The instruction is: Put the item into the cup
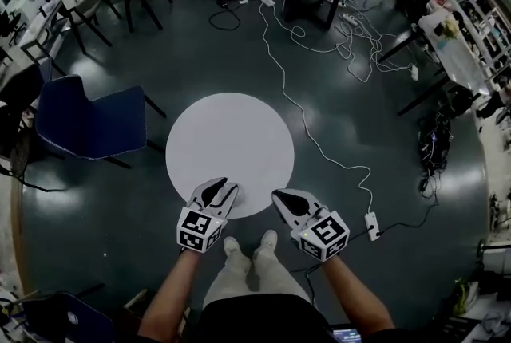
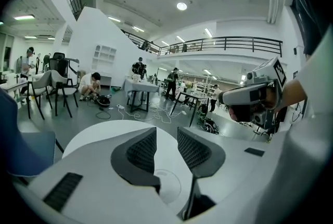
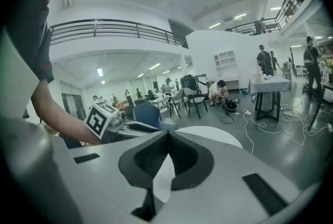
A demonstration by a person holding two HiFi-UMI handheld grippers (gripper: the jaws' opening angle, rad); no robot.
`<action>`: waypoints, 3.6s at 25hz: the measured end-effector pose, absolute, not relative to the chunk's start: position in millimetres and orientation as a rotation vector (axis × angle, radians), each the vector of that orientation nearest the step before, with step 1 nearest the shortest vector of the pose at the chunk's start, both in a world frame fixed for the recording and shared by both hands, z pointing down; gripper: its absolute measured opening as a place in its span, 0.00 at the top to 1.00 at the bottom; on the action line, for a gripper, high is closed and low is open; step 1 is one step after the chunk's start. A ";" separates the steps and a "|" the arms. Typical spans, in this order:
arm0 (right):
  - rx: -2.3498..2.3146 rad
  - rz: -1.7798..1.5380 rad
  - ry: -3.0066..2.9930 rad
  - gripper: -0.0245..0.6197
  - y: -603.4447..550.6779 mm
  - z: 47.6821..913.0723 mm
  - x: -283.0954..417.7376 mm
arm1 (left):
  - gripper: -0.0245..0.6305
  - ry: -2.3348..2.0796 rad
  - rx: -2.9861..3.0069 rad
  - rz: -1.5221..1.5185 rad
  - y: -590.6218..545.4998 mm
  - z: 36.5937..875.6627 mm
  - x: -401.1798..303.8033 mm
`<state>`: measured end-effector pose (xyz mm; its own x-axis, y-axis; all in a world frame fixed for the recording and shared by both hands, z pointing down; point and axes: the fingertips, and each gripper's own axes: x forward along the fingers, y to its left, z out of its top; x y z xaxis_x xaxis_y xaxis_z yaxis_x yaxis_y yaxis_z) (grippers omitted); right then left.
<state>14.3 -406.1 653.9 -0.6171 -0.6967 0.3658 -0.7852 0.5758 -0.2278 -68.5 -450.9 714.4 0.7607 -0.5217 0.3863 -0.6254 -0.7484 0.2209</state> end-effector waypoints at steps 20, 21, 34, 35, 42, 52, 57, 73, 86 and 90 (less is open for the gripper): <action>1.236 0.402 -2.659 0.95 -433.9 584.5 -46.9 | 0.93 -0.963 2.748 0.273 -456.1 608.0 -128.8; 1.237 0.398 -2.661 0.95 -434.4 583.6 -50.5 | 0.93 -0.962 2.752 0.267 -454.8 606.0 -131.8; 1.236 0.350 -2.673 0.95 -435.3 561.4 -66.2 | 0.94 -0.926 2.771 0.181 -443.3 581.9 -136.3; 1.237 0.349 -2.673 0.95 -436.0 560.6 -65.5 | 0.94 -0.923 2.767 0.177 -443.9 582.0 -135.9; 1.258 0.355 -2.674 0.95 -426.3 563.0 -47.6 | 0.94 -0.919 2.760 0.122 -435.0 578.0 -120.0; 1.251 0.325 -2.716 0.95 -386.7 543.6 -13.4 | 0.94 -0.950 2.796 0.100 -388.7 552.0 -83.0; 1.232 0.307 -2.743 0.95 -356.2 528.1 0.0 | 0.94 -0.980 2.813 0.106 -353.3 534.8 -70.2; 1.166 0.224 -2.820 0.95 -267.0 489.1 25.9 | 0.94 -1.069 2.829 0.049 -253.7 492.2 -45.7; 1.154 0.162 -2.853 0.95 -187.7 468.9 54.0 | 0.94 -1.107 2.862 0.022 -171.1 470.9 -21.9; 1.143 0.150 -2.857 0.95 -159.6 466.7 59.2 | 0.94 -1.115 2.862 0.010 -144.1 468.6 -15.4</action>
<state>59.2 -159.6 466.7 -0.7231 -0.6845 0.0925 -0.6904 0.7202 -0.0678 -15.4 -144.1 468.6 0.7367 -0.6755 0.0315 -0.6760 -0.7342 0.0632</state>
